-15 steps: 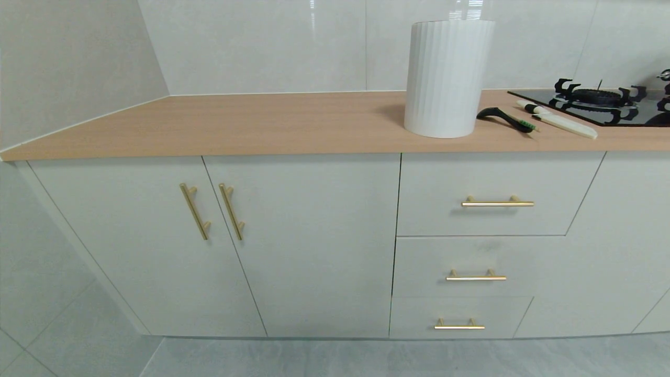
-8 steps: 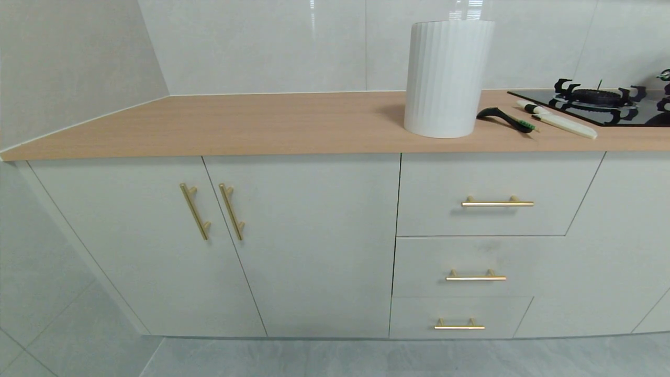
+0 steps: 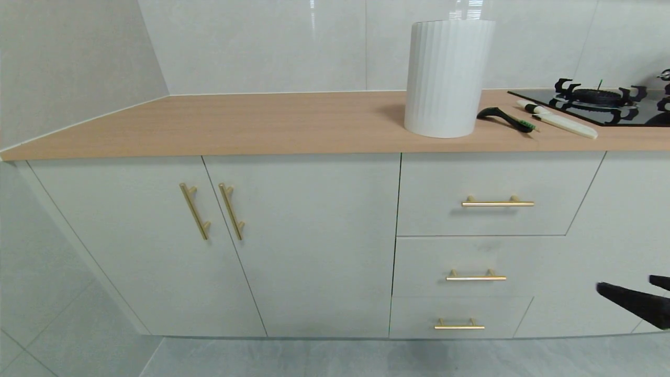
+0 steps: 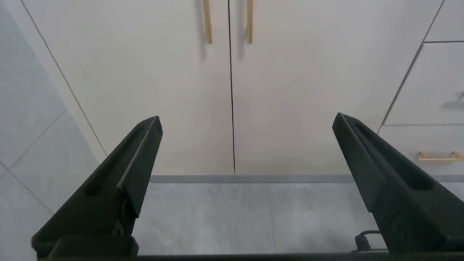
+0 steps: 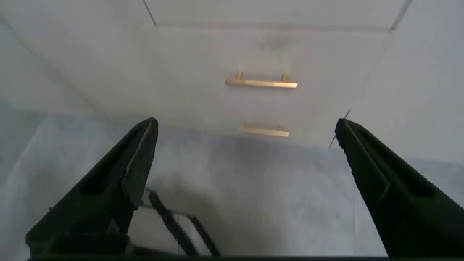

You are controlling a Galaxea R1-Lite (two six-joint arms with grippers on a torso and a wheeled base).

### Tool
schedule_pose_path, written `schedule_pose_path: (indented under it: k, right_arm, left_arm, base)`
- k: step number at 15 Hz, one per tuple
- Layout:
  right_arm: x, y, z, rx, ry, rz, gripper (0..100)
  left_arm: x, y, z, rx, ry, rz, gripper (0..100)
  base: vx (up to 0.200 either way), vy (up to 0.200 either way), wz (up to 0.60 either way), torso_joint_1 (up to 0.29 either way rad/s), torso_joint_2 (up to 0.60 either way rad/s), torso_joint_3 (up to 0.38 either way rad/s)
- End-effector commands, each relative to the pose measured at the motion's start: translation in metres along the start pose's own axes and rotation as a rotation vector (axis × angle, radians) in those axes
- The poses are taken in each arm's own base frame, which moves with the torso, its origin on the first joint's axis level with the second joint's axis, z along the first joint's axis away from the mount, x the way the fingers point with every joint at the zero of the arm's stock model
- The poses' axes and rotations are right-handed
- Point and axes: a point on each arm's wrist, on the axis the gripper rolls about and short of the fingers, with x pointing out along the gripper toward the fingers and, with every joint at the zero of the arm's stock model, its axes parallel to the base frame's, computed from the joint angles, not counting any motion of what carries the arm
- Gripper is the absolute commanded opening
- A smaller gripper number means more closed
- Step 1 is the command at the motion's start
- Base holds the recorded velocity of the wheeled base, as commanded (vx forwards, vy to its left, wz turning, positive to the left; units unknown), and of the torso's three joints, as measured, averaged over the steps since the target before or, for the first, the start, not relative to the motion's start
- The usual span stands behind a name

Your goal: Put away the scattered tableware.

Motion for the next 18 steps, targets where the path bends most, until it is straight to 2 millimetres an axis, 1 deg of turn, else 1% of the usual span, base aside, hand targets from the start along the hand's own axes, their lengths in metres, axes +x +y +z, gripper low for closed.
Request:
schedule_pose_path:
  k: [1, 2, 3, 4, 6, 7, 8, 9, 10, 12, 13, 15, 18]
  right_arm:
    - [0.116, -0.020, 0.003, 0.024, 0.205, 0.019, 100]
    - [0.135, -0.022, 0.000, 0.021, 0.206, 0.022, 100]
    - [0.147, -0.023, -0.003, 0.018, 0.209, 0.027, 100]
    - [0.177, -0.026, -0.009, 0.013, 0.232, 0.029, 100]
    - [0.213, -0.032, -0.020, -0.001, 0.257, 0.022, 100]
    - [0.228, -0.035, -0.024, -0.005, 0.260, 0.011, 100]
    - [0.238, -0.037, -0.027, -0.010, 0.258, -0.001, 100]
    - [0.249, -0.035, -0.027, -0.019, 0.255, -0.008, 100]
    - [0.255, -0.032, -0.030, -0.028, 0.264, -0.020, 100]
    - [0.260, -0.027, -0.036, -0.054, 0.275, -0.059, 100]
    - [0.268, -0.025, -0.041, -0.067, 0.254, -0.085, 100]
    - [0.280, -0.027, -0.052, -0.079, 0.217, -0.135, 100]
    - [0.289, -0.029, -0.063, -0.081, 0.203, -0.149, 100]
  left_arm:
    - [0.000, 0.000, 0.000, 0.000, 0.001, 0.000, 100]
    - [0.000, 0.000, 0.000, 0.000, 0.001, 0.000, 100]
    - [0.000, 0.000, 0.000, 0.000, 0.003, 0.000, 100]
    - [0.000, 0.000, 0.000, 0.000, 0.001, 0.000, 100]
    - [0.000, 0.000, 0.000, 0.000, 0.001, 0.000, 100]
    - [0.000, 0.000, 0.000, 0.000, 0.001, 0.000, 100]
    - [0.000, 0.000, 0.000, 0.000, 0.003, 0.000, 100]
    - [0.000, 0.000, 0.000, 0.000, 0.003, 0.000, 100]
    - [0.000, 0.000, 0.000, 0.000, 0.001, 0.000, 100]
    - [0.000, 0.000, 0.000, -0.001, 0.003, 0.000, 100]
    - [0.000, 0.000, 0.000, -0.001, 0.003, 0.000, 100]
    - [0.000, 0.000, 0.000, 0.000, 0.001, 0.000, 100]
    - [0.000, 0.000, 0.000, -0.001, 0.003, 0.000, 100]
  base:
    - [0.000, 0.000, 0.00, 0.000, 0.00, 0.000]
    - [0.000, 0.000, 0.00, 0.000, 0.00, 0.000]
    - [0.000, 0.000, 0.00, 0.000, 0.00, 0.000]
    - [0.000, 0.000, 0.00, 0.000, 0.00, 0.000]
    - [0.000, 0.000, 0.00, 0.000, 0.00, 0.000]
    - [0.000, 0.000, 0.00, 0.000, 0.00, 0.000]
    - [0.000, 0.000, 0.00, 0.000, 0.00, 0.000]
    - [0.000, 0.000, 0.00, 0.000, 0.00, 0.000]
    - [0.000, 0.000, 0.00, 0.000, 0.00, 0.000]
    - [0.000, 0.000, 0.00, 0.000, 0.00, 0.000]
    - [0.000, 0.000, 0.00, 0.000, 0.00, 0.000]
    - [0.000, 0.000, 0.00, 0.000, 0.00, 0.000]
    - [0.000, 0.000, 0.00, 0.000, 0.00, 0.000]
